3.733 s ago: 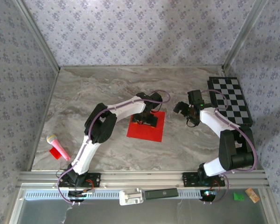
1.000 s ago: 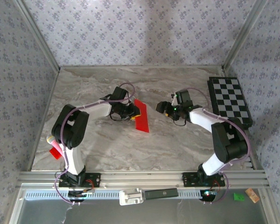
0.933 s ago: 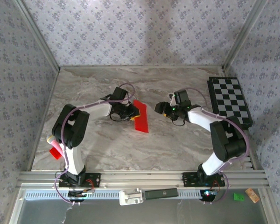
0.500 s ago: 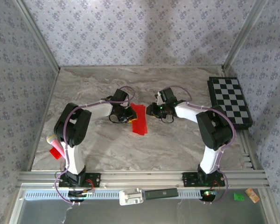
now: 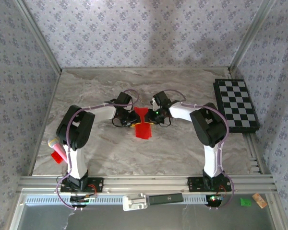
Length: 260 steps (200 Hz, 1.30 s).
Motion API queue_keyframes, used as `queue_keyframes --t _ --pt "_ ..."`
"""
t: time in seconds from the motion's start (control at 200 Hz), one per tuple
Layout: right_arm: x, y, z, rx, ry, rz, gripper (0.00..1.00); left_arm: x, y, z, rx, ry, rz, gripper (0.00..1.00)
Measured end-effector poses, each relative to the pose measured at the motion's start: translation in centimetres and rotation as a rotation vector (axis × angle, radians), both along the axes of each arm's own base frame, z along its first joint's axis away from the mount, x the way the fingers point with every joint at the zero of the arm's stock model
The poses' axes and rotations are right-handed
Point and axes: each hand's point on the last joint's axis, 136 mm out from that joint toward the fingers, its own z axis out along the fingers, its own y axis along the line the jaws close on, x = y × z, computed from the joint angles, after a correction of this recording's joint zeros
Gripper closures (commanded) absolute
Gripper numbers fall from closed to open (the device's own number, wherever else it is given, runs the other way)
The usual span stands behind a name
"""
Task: Fold a paper plane with a square sheet of paper (pick it up from the middle)
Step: Hold the square sheet of paper at the center of the table.
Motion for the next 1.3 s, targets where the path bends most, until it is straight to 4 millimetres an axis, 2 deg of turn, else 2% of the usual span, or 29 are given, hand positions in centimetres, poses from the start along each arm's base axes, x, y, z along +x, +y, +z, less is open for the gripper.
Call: queue_keyframes --t 0.15,0.38,0.725,0.85,0.989,1.134,1.299 --pt "0.1 -0.1 -0.1 -0.029 0.001 -0.007 0.8 0.0 0.3 0.3 0.015 0.0 0.002 0.58" --pt "0.1 0.0 -0.1 -0.026 0.011 -0.024 0.8 -0.8 2.0 0.3 0.094 0.015 0.034 0.61" --pt "0.5 0.4 0.9 0.037 0.031 -0.064 0.72 -0.7 2.1 0.0 0.13 0.028 0.047 0.63" --pt "1.0 -0.5 2.6 0.06 -0.007 -0.097 0.7 -0.7 2.2 -0.2 0.139 0.046 0.067 0.62" --pt "1.4 -2.6 4.3 0.058 -0.06 -0.15 0.69 -0.6 2.1 -0.3 0.147 0.054 0.091 0.6" --pt "1.9 -4.3 4.2 0.035 -0.075 -0.195 0.68 -0.6 2.1 -0.3 0.156 0.06 0.107 0.59" --pt "1.9 -4.6 3.9 0.026 -0.072 -0.203 0.68 -0.6 2.1 -0.4 0.166 0.073 0.114 0.59"
